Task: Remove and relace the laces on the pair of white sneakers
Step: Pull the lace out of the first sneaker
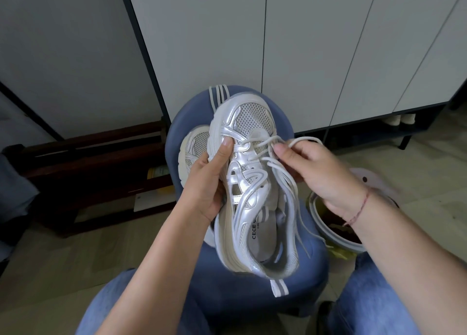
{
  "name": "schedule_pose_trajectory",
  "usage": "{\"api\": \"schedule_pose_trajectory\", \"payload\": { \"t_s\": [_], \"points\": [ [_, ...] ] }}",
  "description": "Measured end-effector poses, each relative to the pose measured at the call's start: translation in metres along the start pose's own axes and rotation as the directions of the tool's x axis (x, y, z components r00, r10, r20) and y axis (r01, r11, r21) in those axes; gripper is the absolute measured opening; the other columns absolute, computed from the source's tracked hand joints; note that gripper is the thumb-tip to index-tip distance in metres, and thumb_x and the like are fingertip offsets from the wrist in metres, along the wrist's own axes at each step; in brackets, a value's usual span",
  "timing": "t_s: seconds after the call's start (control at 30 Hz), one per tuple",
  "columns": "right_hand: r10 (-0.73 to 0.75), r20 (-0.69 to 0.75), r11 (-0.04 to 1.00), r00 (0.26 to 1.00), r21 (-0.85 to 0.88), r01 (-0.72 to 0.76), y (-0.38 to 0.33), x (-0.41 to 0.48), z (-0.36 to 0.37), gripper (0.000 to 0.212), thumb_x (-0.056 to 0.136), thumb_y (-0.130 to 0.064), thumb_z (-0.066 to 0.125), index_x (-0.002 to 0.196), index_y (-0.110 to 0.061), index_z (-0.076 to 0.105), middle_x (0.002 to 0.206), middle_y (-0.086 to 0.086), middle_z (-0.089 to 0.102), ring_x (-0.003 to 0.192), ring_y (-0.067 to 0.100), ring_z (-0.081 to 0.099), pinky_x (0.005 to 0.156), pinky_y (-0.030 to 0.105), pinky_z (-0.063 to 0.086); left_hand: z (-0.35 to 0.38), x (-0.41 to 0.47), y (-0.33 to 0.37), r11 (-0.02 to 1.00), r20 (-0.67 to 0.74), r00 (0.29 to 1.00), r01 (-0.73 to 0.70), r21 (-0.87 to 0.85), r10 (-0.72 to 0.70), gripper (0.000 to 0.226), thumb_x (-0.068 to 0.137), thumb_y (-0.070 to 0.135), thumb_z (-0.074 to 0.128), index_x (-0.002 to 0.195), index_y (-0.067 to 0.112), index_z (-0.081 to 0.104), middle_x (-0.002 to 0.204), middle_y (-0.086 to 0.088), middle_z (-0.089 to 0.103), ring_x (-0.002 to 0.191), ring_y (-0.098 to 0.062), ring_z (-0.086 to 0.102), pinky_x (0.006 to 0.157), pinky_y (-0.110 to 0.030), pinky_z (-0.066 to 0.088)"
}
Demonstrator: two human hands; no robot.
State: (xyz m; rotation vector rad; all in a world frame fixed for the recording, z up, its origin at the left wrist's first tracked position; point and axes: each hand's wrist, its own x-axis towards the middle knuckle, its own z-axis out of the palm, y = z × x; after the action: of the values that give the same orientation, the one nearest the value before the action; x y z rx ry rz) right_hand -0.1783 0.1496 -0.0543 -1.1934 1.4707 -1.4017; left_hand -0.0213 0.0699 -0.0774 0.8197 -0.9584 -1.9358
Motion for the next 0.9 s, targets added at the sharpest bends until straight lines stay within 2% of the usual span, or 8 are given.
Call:
{"api": "schedule_pose_trajectory", "payload": {
  "t_s": [0.1, 0.17, 0.33, 0.43, 0.53, 0.63, 0.77, 0.9],
  "points": [
    [-0.04, -0.035, 0.996, 0.999, 0.08, 0.043, 0.0, 0.004, -0.004, 0.026, 0.095, -0.018, 0.051, 0.071, -0.011, 0.057, 0.058, -0.002, 0.053, 0.055, 0.007, 0.047, 0.054, 0.017, 0.039, 0.0, -0.001, 0.001, 1.0, -0.004, 1.0, 0.005, 0.0, -0.005, 0.063, 0.078, 0.035, 0.067, 0.132, 0.004, 0.059, 0.119, -0.017, 0.07, 0.103, -0.029, 0.071, 0.08, -0.037, 0.061],
    [-0.009, -0.102, 0.952, 0.995, 0.304, 0.04, 0.0, 0.01, -0.012, 0.029, 0.095, -0.016, 0.05, 0.067, -0.011, 0.046, 0.051, -0.003, 0.042, 0.048, 0.009, 0.034, 0.05, 0.019, 0.028, -0.001, -0.001, 0.002, 1.0, -0.005, 1.0, 0.009, -0.001, -0.009, 0.063, 0.078, 0.035, 0.067, 0.133, 0.004, 0.059, 0.119, -0.017, 0.07, 0.1, -0.027, 0.071, 0.077, -0.035, 0.061],
    [0.165, -0.14, 0.654, 0.976, 0.757, -0.002, -0.001, 0.02, -0.035, 0.033, 0.097, -0.027, 0.044, 0.065, -0.017, 0.042, 0.049, -0.005, 0.037, 0.043, 0.008, 0.029, 0.049, 0.019, 0.029, -0.001, -0.001, 0.002, 1.0, -0.012, 1.0, 0.004, -0.009, -0.004, 0.065, 0.077, 0.035, 0.069, 0.133, 0.005, 0.059, 0.119, -0.016, 0.07, 0.102, -0.028, 0.071, 0.078, -0.037, 0.06],
    [0.182, -0.141, 0.773, 0.973, 0.632, -0.053, 0.003, 0.017, -0.031, 0.034, 0.098, -0.033, 0.042, 0.069, -0.016, 0.046, 0.051, -0.003, 0.04, 0.044, 0.009, 0.033, 0.047, 0.019, 0.031, -0.001, -0.001, 0.001, 1.0, -0.008, 1.0, 0.001, 0.002, -0.001, 0.063, 0.077, 0.035, 0.069, 0.132, 0.006, 0.06, 0.117, -0.015, 0.071, 0.102, -0.027, 0.071, 0.077, -0.036, 0.06],
    [0.089, -0.092, 0.987, 0.992, 0.142, -0.075, 0.003, 0.008, -0.013, 0.037, 0.087, -0.047, 0.05, 0.07, -0.014, 0.051, 0.056, 0.0, 0.048, 0.051, 0.01, 0.043, 0.053, 0.022, 0.035, 0.0, 0.0, 0.001, 1.0, -0.013, 1.0, 0.006, 0.007, -0.006, 0.064, 0.076, 0.036, 0.069, 0.132, 0.006, 0.06, 0.117, -0.015, 0.071, 0.104, -0.028, 0.071, 0.081, -0.037, 0.06],
    [0.01, -0.016, 0.994, 1.0, -0.11, -0.012, 0.004, 0.003, -0.002, 0.028, 0.087, -0.042, 0.056, 0.077, -0.016, 0.062, 0.067, -0.005, 0.062, 0.066, 0.008, 0.057, 0.067, 0.025, 0.045, 0.0, 0.0, 0.001, 1.0, -0.006, 1.0, 0.006, 0.01, -0.006, 0.063, 0.078, 0.036, 0.069, 0.133, 0.006, 0.059, 0.12, -0.016, 0.07, 0.108, -0.03, 0.069, 0.087, -0.04, 0.059],
    [-0.099, -0.07, 0.99, 0.993, -0.105, 0.092, 0.005, 0.006, -0.006, 0.022, 0.096, -0.022, 0.053, 0.076, -0.015, 0.059, 0.058, -0.008, 0.052, 0.057, 0.007, 0.046, 0.06, 0.021, 0.039, -0.001, 0.0, 0.0, 1.0, -0.009, 1.0, 0.003, 0.006, -0.003, 0.062, 0.079, 0.034, 0.068, 0.133, 0.006, 0.058, 0.12, -0.017, 0.069, 0.108, -0.03, 0.069, 0.084, -0.039, 0.06],
    [-0.028, -0.239, 0.934, 0.971, 0.34, 0.11, -0.001, 0.013, -0.021, 0.032, 0.098, -0.016, 0.047, 0.067, -0.013, 0.041, 0.05, -0.007, 0.04, 0.047, 0.008, 0.031, 0.051, 0.02, 0.026, 0.0, -0.001, 0.001, 1.0, -0.008, 1.0, 0.007, -0.005, -0.007, 0.062, 0.079, 0.034, 0.067, 0.133, 0.007, 0.059, 0.119, -0.015, 0.071, 0.105, -0.028, 0.07, 0.08, -0.037, 0.061]
  ]
}}
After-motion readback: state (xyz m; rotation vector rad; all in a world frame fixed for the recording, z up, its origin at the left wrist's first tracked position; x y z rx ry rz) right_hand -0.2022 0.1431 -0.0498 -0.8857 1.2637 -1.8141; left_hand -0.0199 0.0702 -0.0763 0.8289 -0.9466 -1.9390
